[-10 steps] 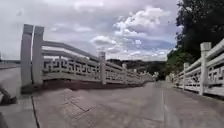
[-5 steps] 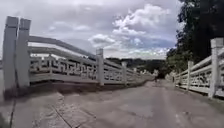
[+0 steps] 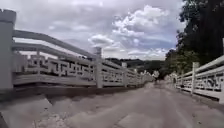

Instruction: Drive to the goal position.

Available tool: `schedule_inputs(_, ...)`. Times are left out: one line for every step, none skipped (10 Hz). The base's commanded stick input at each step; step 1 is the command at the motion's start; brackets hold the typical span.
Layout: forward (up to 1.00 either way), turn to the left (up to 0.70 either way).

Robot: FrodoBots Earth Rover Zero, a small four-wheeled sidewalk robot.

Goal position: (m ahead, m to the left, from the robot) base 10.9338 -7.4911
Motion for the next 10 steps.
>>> schedule_inputs(0.7, -0.14)
schedule_inputs(0.7, -0.14)
schedule_inputs(0.7, -0.14)
schedule_inputs(0.7, -0.14)
schedule_inputs(0.7, -0.14)
schedule_inputs(0.7, -0.14)
schedule_inputs(0.7, -0.14)
schedule_inputs(0.7, -0.14)
schedule_inputs(0.7, -0.14)
schedule_inputs(0.7, -0.14)
